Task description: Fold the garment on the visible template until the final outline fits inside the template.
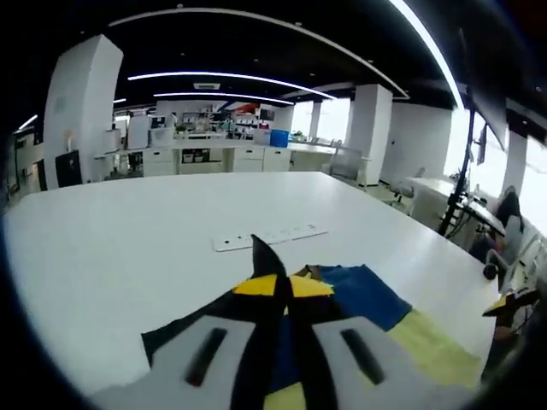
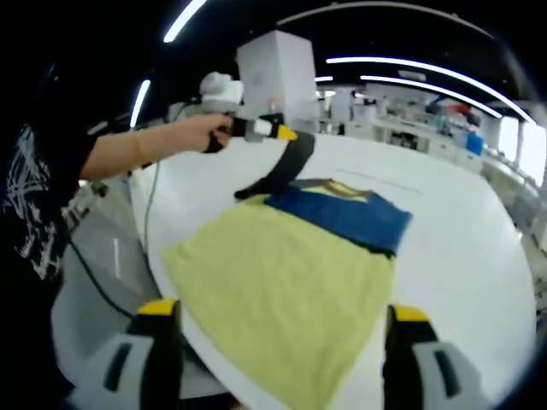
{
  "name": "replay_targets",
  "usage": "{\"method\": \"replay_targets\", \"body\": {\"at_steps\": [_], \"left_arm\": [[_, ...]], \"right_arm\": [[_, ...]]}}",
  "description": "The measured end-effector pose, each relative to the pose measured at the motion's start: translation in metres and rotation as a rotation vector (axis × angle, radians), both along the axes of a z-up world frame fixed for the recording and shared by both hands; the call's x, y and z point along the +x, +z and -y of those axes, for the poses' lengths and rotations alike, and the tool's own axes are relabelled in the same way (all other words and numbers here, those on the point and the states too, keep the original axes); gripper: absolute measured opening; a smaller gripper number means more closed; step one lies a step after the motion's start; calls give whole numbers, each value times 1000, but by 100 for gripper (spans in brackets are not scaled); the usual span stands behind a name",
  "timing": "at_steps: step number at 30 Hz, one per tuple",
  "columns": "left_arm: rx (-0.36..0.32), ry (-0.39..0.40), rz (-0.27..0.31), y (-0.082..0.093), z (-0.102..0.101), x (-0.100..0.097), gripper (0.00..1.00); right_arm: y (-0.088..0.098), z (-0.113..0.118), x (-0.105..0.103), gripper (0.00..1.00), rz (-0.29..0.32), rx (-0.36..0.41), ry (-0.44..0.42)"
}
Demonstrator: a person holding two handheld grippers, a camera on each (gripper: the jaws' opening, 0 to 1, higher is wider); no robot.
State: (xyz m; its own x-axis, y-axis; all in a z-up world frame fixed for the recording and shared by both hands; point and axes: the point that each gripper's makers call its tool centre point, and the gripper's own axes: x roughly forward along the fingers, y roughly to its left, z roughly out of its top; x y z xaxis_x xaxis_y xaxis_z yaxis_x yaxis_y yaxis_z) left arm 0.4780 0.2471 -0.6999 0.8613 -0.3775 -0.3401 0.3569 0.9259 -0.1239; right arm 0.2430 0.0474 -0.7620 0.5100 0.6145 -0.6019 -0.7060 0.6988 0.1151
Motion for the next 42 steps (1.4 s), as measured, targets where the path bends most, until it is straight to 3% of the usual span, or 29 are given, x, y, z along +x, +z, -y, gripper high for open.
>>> {"method": "replay_targets", "body": {"at_steps": [9,20,42], "left_arm": [[-2,-60,-3,-6,37,-1,0],[-26,-114,17,-2,60,-1,0],[-69,-222,1,-18,118,2,0]], "right_arm": [[-7,1,-3,99,-20,-5,-2],[-11,5,-1,99,-32,-10,-16],[-17,12,0,99,-54,-9,-35]]}}
